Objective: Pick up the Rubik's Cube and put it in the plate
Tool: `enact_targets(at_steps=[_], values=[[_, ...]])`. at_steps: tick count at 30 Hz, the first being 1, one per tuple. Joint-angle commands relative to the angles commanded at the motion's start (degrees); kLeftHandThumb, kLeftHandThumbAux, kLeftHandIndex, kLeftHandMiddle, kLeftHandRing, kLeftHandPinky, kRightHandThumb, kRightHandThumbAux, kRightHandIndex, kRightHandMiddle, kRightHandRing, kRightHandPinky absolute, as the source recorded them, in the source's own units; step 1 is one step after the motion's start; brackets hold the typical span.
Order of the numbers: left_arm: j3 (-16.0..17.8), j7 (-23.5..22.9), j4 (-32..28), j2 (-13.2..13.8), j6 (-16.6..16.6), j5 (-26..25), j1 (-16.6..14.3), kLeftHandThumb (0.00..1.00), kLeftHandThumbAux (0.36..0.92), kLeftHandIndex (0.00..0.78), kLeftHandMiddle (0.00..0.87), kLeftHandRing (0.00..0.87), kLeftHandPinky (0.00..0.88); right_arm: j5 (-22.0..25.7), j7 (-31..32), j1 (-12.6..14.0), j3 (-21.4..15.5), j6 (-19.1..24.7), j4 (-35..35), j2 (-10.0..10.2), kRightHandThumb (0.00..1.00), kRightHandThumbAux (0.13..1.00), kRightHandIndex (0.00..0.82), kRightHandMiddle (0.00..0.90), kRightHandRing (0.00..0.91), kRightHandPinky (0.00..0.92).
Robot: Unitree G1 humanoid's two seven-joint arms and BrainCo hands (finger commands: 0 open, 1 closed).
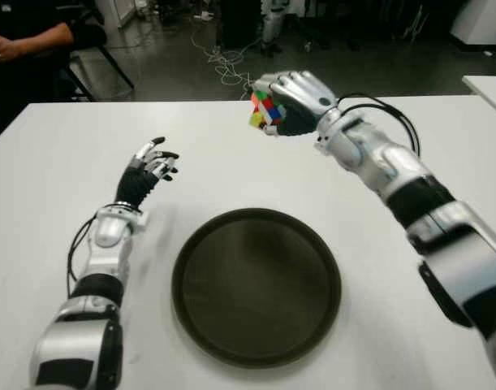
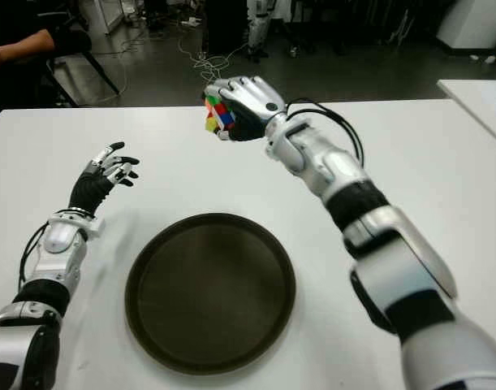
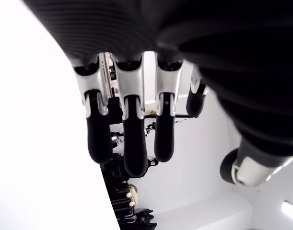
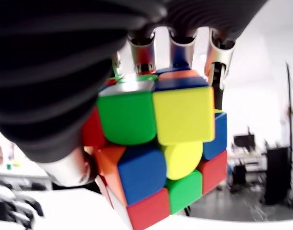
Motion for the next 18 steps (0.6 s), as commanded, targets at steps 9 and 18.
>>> enact_targets(at_steps=[9,18], values=[[0.1,0.0,0.2,0.0,-0.2,0.0,0.0,0.09,0.535,0.129,0.344,0.427,0.453,0.3,2.2,12.0,-0.5,-1.9,-13.7,-2.1,0.677,0.74,0.42,0.63,0.656,0.662],[0.1,0.0,0.2,0.2,-0.1,0.0,-0.1,0.094,0.541,0.126,0.342,0.426,0.452,6.6,11.0,21.7,-1.8,-5.0,-25.6,-4.3,0.678,0.739,0.421,0.667,0.691,0.704]])
